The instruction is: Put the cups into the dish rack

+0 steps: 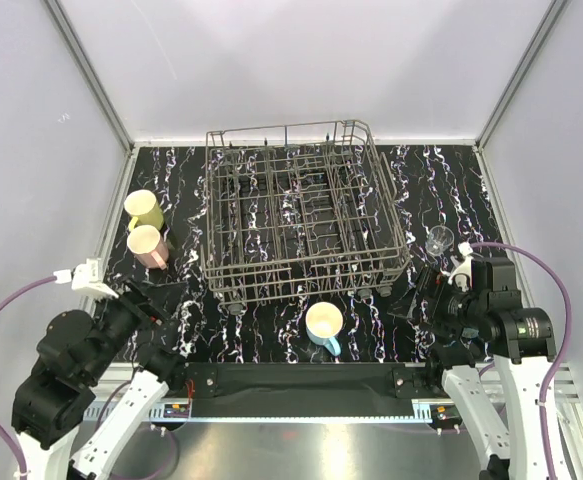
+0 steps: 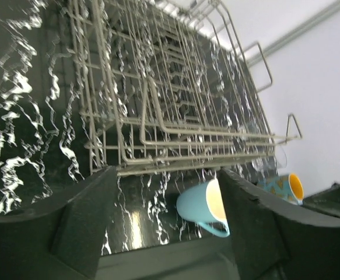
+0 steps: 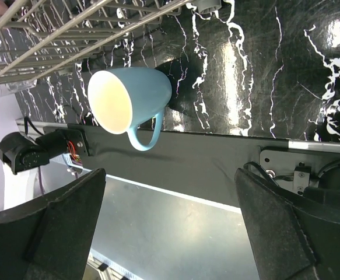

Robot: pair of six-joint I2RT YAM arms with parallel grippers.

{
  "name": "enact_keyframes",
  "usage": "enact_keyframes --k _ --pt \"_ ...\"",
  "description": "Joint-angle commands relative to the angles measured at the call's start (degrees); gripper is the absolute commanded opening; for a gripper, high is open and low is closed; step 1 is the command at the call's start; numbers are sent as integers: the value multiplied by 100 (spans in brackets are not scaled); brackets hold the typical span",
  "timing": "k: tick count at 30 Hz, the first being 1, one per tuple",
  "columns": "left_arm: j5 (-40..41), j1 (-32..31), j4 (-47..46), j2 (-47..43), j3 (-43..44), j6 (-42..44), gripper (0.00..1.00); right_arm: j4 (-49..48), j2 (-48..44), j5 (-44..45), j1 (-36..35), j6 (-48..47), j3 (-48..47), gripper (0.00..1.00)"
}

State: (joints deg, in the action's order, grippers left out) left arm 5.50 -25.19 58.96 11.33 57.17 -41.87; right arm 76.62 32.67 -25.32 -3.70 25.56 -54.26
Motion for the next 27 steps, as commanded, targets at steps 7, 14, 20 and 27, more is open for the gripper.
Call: enact_keyframes --k 7,14,20,27 --pt "-2147 1354 282 641 329 977 65 -253 390 -61 -306 -297 -375 100" --pt "-2526 1289 -147 1370 787 1075 70 -332 495 -26 -376 -350 -410 100" --pt "-2597 823 -481 2170 1112 1277 70 -367 574 106 -394 -403 -507 100" --pt "-2826 -2 -877 2883 1332 1295 67 -472 662 89 -385 -350 -463 100"
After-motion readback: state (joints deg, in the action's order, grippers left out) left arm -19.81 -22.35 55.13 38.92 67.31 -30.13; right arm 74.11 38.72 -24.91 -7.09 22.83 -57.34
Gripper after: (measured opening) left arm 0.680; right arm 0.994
